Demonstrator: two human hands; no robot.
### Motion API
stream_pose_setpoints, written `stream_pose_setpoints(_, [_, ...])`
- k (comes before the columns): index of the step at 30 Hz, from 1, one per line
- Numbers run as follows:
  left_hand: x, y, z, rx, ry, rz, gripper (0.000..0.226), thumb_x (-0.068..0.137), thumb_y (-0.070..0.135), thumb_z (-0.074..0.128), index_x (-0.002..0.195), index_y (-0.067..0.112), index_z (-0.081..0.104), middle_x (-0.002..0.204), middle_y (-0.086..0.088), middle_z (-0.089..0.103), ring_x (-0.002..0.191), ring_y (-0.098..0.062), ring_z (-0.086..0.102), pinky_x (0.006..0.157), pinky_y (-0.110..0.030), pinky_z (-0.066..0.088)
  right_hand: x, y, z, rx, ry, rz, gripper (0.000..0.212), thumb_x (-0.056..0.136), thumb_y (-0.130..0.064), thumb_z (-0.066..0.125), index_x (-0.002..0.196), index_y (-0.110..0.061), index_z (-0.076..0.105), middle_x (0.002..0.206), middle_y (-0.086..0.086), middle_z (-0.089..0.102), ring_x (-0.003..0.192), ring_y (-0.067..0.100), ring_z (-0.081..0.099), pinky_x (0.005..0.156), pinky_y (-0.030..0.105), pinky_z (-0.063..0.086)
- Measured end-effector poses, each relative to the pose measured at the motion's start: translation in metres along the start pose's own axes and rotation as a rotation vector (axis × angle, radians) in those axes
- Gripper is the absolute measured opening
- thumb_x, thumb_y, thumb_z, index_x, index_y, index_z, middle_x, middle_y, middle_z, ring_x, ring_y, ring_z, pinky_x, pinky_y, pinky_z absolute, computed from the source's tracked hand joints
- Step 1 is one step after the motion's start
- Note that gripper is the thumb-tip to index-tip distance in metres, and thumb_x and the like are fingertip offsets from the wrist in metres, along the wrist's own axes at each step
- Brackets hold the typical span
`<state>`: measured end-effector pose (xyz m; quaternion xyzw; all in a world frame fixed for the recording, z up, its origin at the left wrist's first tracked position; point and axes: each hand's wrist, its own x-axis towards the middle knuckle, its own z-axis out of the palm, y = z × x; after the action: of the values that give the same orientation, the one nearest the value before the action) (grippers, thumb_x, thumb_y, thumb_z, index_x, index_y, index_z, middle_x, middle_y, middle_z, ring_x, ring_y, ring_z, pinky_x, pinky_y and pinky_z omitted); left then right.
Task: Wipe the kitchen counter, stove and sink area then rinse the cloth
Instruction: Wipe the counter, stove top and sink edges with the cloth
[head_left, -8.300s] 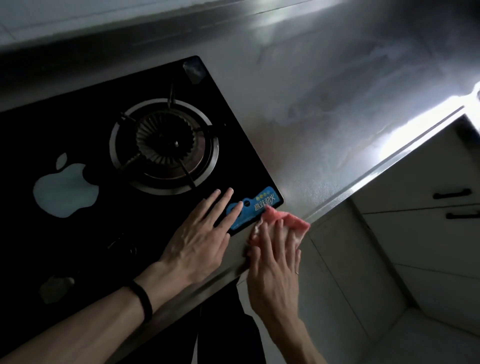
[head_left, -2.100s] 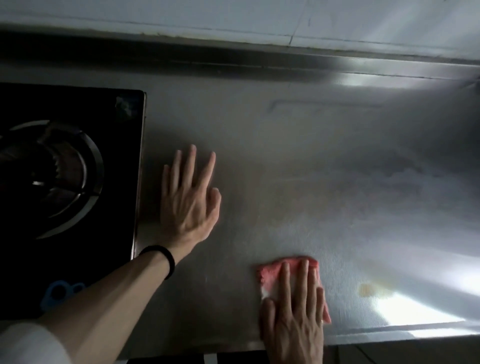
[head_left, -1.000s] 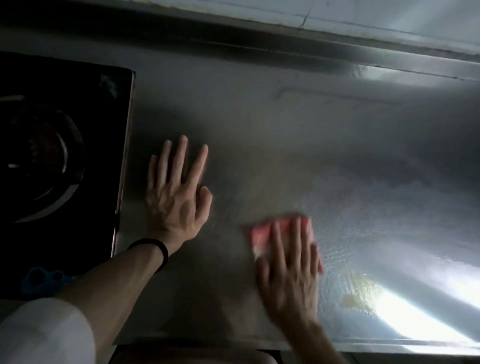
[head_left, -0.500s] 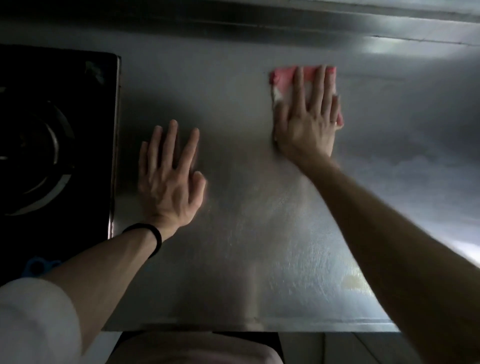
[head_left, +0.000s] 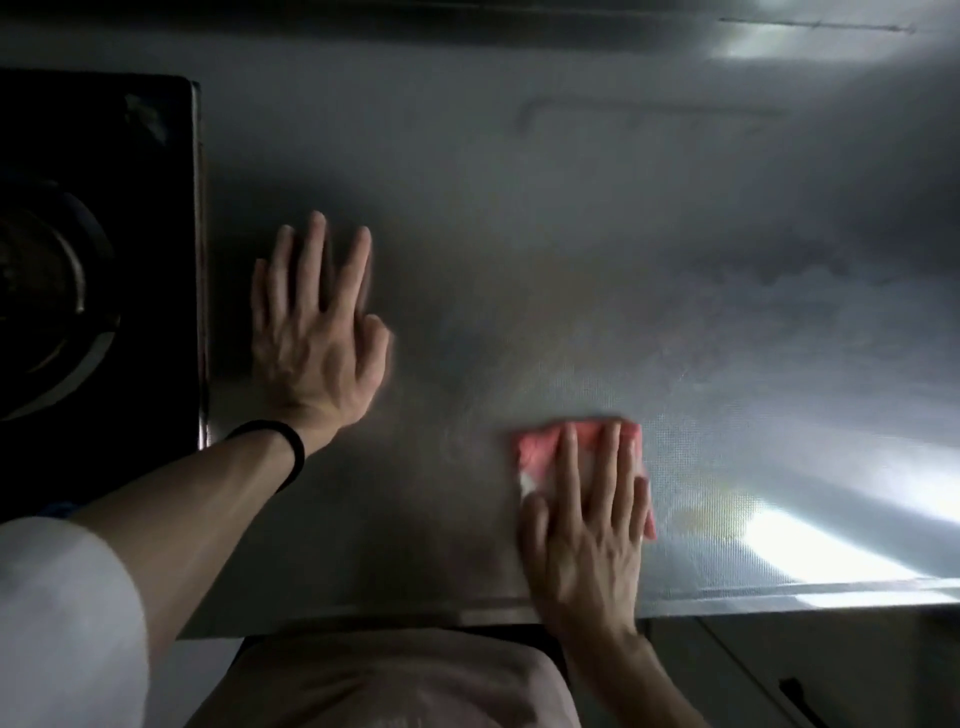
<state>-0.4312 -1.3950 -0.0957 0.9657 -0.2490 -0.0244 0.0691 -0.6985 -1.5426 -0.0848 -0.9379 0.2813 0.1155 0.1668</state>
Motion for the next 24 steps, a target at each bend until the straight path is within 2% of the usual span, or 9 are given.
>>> stream_pose_setpoints(4, [0.001, 0.002, 0.002, -0.005, 0.02, -0.013, 0.079, 0.092, 0.035, 0.05, 0.167, 0.028, 0.024, 0.175, -0.011, 0.015, 0.161, -0.038, 0.015, 0.129, -0.055, 0.014, 0.135, -0.005, -0.031, 0.013, 0.134, -0.045, 0.067, 0.11, -0.055, 0.02, 0.167, -0.029, -0.002, 0.175, 0.012, -0.01, 0.162, 0.029, -0.011, 0.13, 0.051, 0.0])
stream_pose_setpoints(9, [0.002, 0.0, 0.004, -0.015, 0.012, -0.02, 0.08, 0.091, 0.037, 0.049, 0.166, 0.03, 0.024, 0.175, -0.009, 0.015, 0.161, -0.037, 0.015, 0.129, -0.054, 0.014, 0.298, -0.015, -0.072, -0.014, 0.17, -0.082, 0.07, 0.107, -0.057, 0.02, 0.168, -0.025, 0.005, 0.175, 0.017, -0.005, 0.162, 0.034, -0.006, 0.13, 0.052, -0.001])
stream_pose_setpoints(13, [0.001, -0.001, 0.006, -0.002, 0.018, -0.019, 0.081, 0.09, 0.038, 0.049, 0.166, 0.03, 0.023, 0.175, -0.009, 0.016, 0.16, -0.038, 0.016, 0.129, -0.055, 0.015, 0.349, -0.025, -0.085, -0.006, 0.173, -0.066, 0.071, 0.105, -0.058, 0.017, 0.168, -0.026, 0.004, 0.175, 0.017, -0.006, 0.162, 0.033, -0.007, 0.13, 0.052, -0.001])
stream_pose_setpoints(16, [0.003, -0.001, 0.004, -0.005, -0.006, -0.009, 0.081, 0.09, 0.039, 0.048, 0.166, 0.029, 0.023, 0.175, -0.011, 0.015, 0.16, -0.038, 0.015, 0.128, -0.057, 0.016, 0.324, -0.029, -0.08, 0.004, 0.175, -0.052, 0.07, 0.106, -0.058, 0.017, 0.168, -0.026, 0.004, 0.175, 0.016, -0.005, 0.162, 0.032, -0.006, 0.13, 0.053, 0.001])
stream_pose_setpoints(18, [0.003, -0.002, 0.003, -0.004, -0.012, -0.01, 0.08, 0.091, 0.039, 0.046, 0.166, 0.029, 0.023, 0.175, -0.011, 0.015, 0.16, -0.038, 0.014, 0.128, -0.058, 0.016, 0.278, -0.032, -0.069, 0.003, 0.181, -0.078, 0.068, 0.108, -0.056, 0.02, 0.168, -0.026, 0.005, 0.175, 0.014, -0.003, 0.162, 0.03, -0.006, 0.131, 0.052, 0.003])
stream_pose_setpoints(22, [0.001, -0.001, 0.004, -0.038, 0.032, -0.011, 0.079, 0.09, 0.036, 0.047, 0.166, 0.028, 0.026, 0.174, -0.011, 0.019, 0.16, -0.038, 0.017, 0.128, -0.057, 0.017, 0.115, -0.042, -0.024, -0.026, 0.103, -0.146, 0.067, 0.109, -0.047, 0.031, 0.168, -0.025, 0.006, 0.176, 0.012, -0.004, 0.163, 0.03, -0.004, 0.131, 0.048, 0.003])
stream_pose_setpoints(24, [0.001, -0.002, 0.004, -0.039, 0.029, -0.002, 0.08, 0.09, 0.036, 0.049, 0.166, 0.028, 0.026, 0.174, -0.012, 0.019, 0.16, -0.039, 0.017, 0.128, -0.057, 0.016, 0.025, -0.051, 0.005, -0.044, 0.019, -0.17, 0.07, 0.105, -0.044, 0.041, 0.167, -0.025, 0.015, 0.175, 0.013, 0.001, 0.162, 0.032, 0.007, 0.131, 0.045, 0.004])
